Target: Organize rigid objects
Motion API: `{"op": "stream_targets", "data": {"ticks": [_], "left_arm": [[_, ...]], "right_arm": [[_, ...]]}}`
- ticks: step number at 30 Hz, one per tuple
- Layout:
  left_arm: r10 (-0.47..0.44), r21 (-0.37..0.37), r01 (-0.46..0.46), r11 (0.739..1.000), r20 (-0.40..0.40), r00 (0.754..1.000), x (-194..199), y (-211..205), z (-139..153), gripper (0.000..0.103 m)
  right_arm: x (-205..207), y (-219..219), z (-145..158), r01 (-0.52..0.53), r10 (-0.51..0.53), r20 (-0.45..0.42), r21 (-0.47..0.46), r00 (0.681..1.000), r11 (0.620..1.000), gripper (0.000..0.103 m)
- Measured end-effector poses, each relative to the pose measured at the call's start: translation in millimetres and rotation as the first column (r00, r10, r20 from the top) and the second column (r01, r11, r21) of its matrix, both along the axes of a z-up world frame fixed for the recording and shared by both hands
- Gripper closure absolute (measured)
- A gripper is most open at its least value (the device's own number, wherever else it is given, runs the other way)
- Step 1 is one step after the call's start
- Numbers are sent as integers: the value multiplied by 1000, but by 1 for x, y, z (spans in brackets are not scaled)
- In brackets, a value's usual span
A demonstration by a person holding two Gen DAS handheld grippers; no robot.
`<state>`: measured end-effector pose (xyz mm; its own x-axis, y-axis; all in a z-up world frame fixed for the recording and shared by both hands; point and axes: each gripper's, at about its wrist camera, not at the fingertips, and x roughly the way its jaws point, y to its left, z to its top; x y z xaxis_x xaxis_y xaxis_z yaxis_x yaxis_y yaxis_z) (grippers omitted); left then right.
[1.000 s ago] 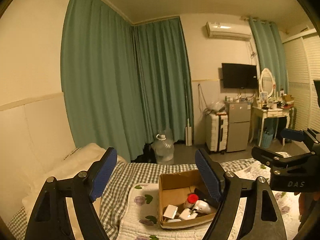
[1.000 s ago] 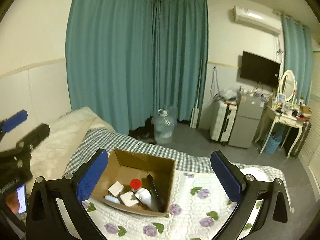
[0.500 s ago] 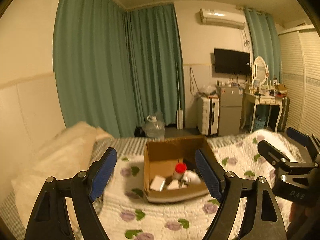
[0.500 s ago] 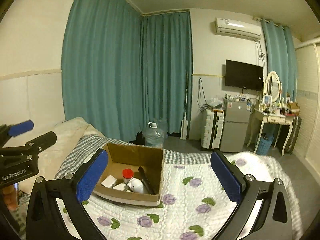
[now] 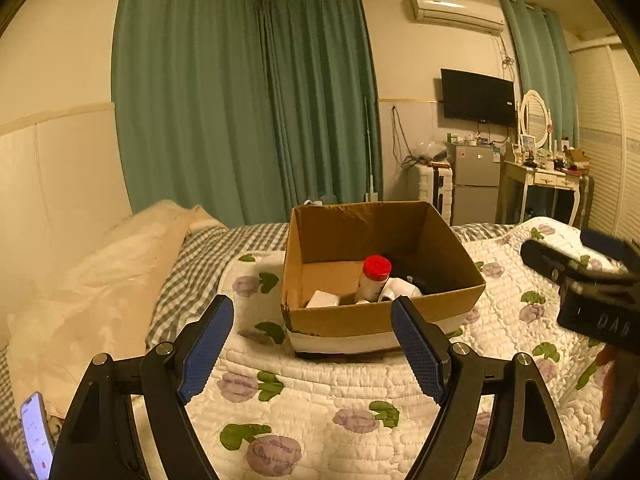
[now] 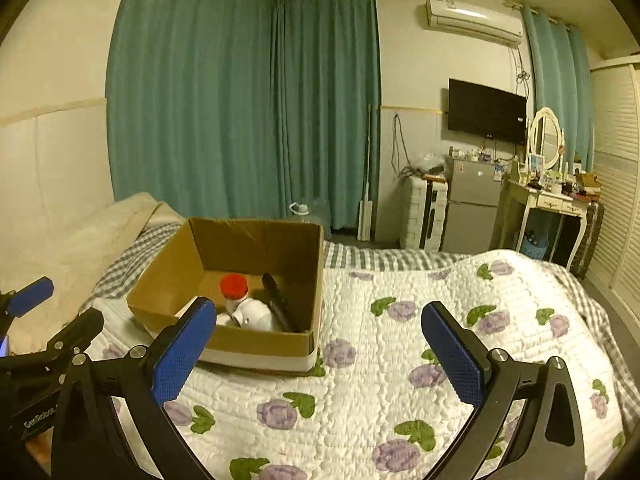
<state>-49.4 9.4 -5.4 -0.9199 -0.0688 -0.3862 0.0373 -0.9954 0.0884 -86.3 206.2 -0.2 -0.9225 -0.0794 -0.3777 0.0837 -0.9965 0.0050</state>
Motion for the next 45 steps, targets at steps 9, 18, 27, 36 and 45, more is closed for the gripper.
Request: {"op": "stream_targets", "data": {"ticks": [9, 18, 27, 36, 45], "left_arm": [[4, 8, -4, 1000, -11, 1000, 3, -3, 0, 20], [-1, 8, 1, 1000, -9, 1000, 2, -4, 0, 20], [-5, 18, 5, 1000, -10, 1000, 1, -4, 0, 20], [-3, 21, 4, 1000, -4, 1000, -1, -5, -1, 20], [-4, 23, 4, 1000, -5, 1000, -1, -5, -1, 20]], "right_arm": [[-1, -8, -8, -8, 8, 21, 11, 1000, 1000, 0], [-2, -9, -9, -12, 12, 26, 5, 1000, 1000, 0], [-3, -8, -11, -11, 11, 37, 1, 999, 1000, 0], [-5, -8, -13, -13, 13, 51, -2, 999, 1000, 0], [-5, -8, -12, -14, 14, 54, -4, 998, 1000, 0]]}}
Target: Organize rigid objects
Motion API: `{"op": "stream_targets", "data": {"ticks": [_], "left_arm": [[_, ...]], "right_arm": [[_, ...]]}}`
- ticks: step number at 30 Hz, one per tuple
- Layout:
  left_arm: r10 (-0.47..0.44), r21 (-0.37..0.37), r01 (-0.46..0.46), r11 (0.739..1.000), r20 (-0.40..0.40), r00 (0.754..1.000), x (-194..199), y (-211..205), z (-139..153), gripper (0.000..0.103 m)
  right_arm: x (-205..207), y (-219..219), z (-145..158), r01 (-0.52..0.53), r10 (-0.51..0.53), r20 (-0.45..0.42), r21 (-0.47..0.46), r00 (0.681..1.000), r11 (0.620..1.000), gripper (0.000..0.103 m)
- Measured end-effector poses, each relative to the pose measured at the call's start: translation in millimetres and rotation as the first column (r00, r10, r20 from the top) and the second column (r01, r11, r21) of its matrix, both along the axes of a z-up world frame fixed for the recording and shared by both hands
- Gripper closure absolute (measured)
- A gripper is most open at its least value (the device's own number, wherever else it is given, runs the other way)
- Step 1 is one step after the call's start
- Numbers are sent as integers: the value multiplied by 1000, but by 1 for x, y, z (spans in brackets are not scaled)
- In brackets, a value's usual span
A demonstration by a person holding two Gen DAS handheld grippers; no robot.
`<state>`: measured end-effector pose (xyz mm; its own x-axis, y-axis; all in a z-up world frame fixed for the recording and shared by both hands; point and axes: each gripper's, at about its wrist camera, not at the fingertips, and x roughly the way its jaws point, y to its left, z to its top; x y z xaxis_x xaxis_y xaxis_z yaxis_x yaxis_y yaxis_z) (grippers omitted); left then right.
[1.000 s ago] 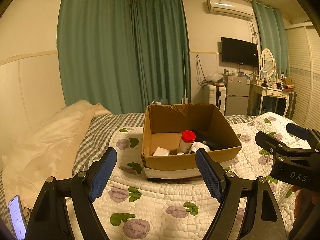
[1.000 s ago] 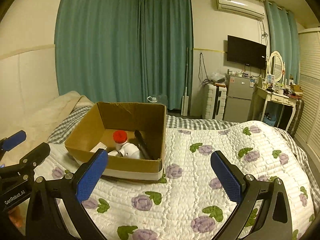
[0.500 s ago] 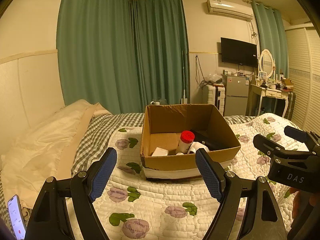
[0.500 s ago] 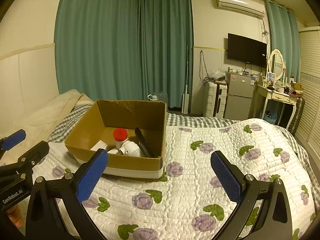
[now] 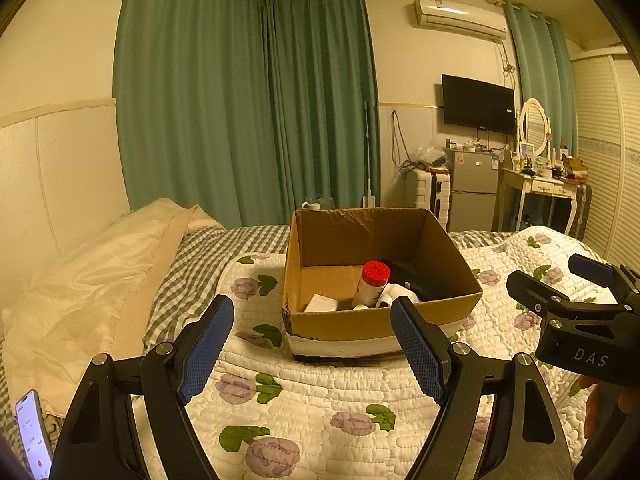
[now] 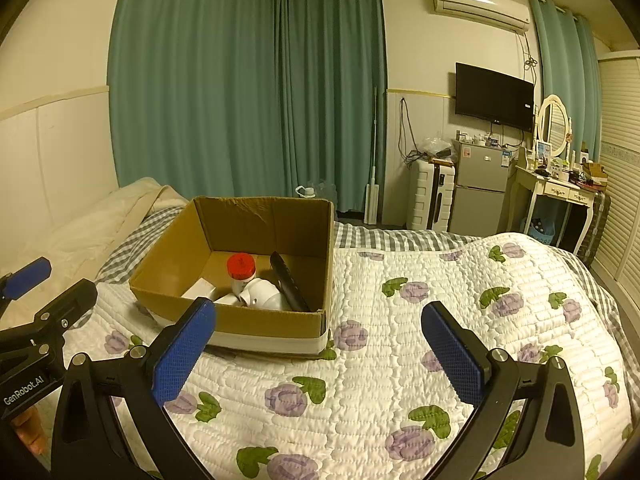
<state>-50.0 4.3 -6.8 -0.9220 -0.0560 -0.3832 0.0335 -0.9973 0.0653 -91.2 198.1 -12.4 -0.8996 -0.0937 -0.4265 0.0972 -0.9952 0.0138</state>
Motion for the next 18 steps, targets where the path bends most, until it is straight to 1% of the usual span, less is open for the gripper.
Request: {"op": "stream_targets", "data": {"ticks": [18], "left_arm": [[5, -2, -5, 1000, 1, 1000, 2, 0, 0, 20]], "right_arm": [[0, -1, -1, 0, 0, 7, 1, 1000, 1000, 0]]}}
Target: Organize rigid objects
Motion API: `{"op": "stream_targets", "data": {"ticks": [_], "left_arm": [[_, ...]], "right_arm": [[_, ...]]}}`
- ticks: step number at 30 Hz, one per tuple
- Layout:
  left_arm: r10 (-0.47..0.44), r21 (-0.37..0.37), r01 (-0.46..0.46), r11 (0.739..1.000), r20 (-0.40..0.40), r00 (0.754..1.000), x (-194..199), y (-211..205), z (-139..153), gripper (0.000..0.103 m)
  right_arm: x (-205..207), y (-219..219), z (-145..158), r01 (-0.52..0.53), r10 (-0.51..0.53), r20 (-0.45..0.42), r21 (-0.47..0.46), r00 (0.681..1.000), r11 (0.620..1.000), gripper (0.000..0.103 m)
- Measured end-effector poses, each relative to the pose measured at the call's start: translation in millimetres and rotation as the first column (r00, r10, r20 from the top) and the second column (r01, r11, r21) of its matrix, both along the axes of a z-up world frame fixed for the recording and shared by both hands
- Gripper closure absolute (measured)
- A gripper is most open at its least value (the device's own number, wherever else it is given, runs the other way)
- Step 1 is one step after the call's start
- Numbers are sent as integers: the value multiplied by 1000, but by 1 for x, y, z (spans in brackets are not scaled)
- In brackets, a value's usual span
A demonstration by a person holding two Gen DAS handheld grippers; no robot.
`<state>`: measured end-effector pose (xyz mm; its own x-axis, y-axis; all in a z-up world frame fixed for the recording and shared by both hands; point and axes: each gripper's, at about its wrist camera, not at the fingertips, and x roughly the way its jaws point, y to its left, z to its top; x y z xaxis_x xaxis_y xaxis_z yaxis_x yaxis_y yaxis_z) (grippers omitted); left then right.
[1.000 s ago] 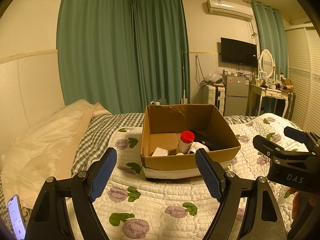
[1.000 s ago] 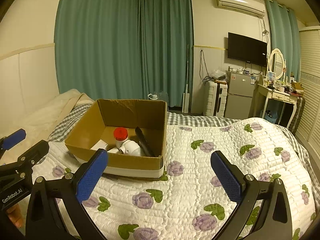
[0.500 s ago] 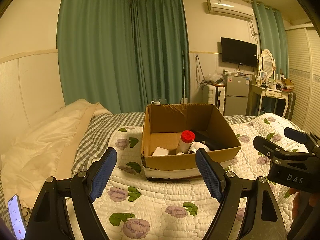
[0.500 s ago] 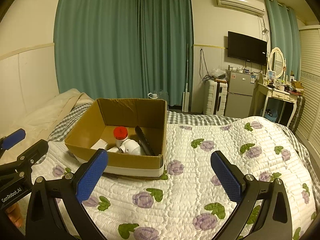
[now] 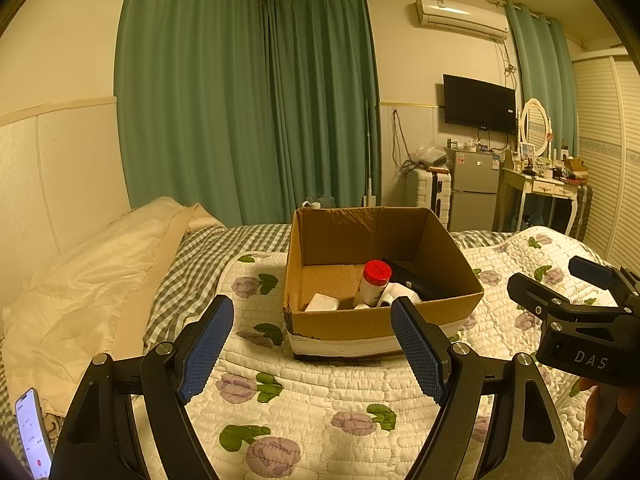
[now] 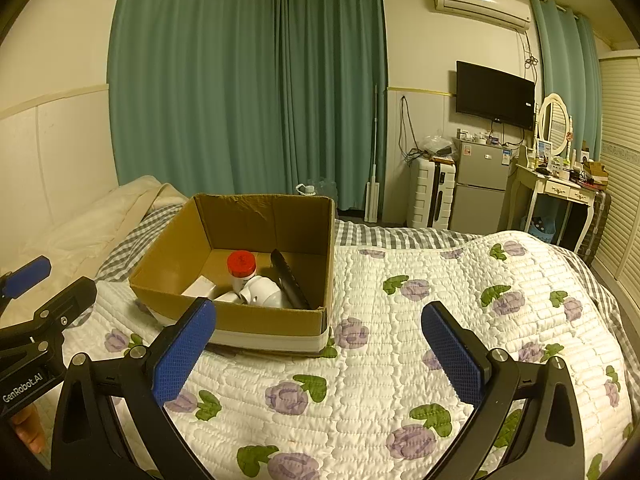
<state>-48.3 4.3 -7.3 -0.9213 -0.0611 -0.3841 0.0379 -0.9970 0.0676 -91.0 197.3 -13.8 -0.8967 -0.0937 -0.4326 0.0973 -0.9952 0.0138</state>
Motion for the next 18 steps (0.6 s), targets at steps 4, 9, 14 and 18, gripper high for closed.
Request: {"op": "stream_targets", "data": {"ticks": [4, 9, 14, 18], "left_arm": [[1, 0, -1, 1000, 0, 1000, 0, 0, 0, 20], [1, -1, -1, 1000, 1, 1000, 0, 0, 0, 20], [2, -1, -2, 1000, 1, 1000, 0, 0, 0, 20], [2, -1, -2, 1000, 4, 1000, 0, 0, 0, 20]], "right_arm": [[0, 0, 0, 0, 0, 1, 0, 1000, 1000, 0], [0, 0, -2, 0, 0, 6, 1, 1000, 1000, 0], [-1, -1, -2, 0, 0, 7, 1, 1000, 1000, 0], [-1, -1, -2, 0, 0, 9, 2, 1000, 1000, 0]]}}
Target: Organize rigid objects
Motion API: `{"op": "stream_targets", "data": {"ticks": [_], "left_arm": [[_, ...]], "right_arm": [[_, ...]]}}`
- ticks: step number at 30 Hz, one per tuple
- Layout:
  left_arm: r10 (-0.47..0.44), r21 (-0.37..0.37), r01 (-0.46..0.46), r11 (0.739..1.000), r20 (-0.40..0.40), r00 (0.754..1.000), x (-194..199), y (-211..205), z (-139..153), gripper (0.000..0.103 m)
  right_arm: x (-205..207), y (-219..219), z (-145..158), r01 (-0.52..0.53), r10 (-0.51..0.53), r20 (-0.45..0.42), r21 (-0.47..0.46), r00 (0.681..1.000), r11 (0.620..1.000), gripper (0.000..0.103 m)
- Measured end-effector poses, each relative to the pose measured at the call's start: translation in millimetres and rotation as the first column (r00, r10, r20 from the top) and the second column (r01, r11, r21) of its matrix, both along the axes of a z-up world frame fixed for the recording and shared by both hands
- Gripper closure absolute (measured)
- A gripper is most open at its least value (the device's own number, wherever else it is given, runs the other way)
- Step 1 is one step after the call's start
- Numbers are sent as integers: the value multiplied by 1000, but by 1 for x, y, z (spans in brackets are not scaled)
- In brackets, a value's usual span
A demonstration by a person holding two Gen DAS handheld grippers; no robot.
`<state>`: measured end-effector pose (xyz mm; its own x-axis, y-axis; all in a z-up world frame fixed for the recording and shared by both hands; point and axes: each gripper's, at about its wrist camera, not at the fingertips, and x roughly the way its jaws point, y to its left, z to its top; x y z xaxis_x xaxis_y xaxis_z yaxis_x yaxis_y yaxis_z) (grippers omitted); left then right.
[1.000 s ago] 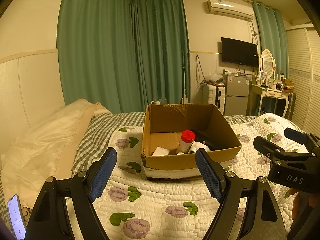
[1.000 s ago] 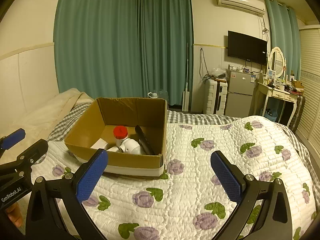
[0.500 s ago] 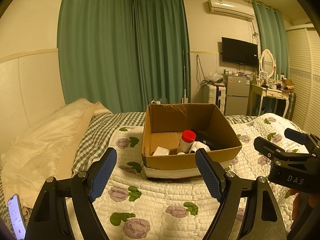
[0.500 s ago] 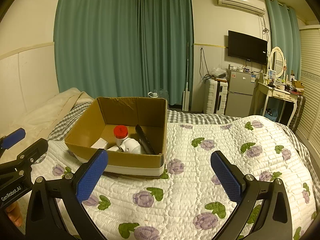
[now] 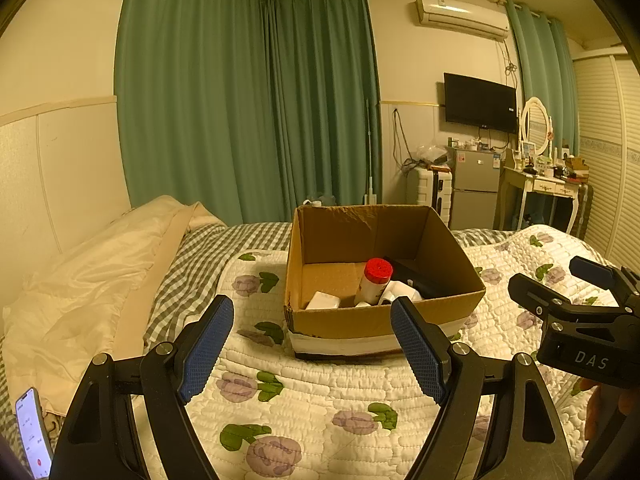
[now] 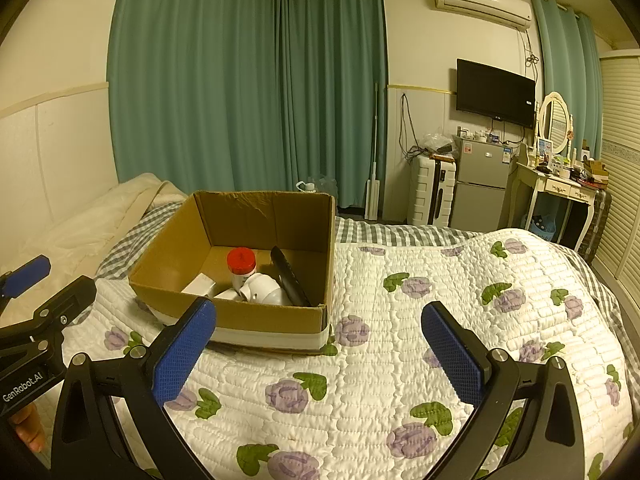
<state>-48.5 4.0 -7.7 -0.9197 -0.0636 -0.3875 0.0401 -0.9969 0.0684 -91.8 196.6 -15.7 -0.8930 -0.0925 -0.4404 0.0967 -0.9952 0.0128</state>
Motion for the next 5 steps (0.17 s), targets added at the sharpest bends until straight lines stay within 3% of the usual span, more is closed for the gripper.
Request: {"op": "stream_targets", "data": {"ticks": [5], "left_arm": [[0, -9, 0, 1000, -7, 1000, 1, 1, -1, 20]], "right_arm": [[0, 0, -1, 1, -1, 3, 0, 1000, 1000, 0]]}}
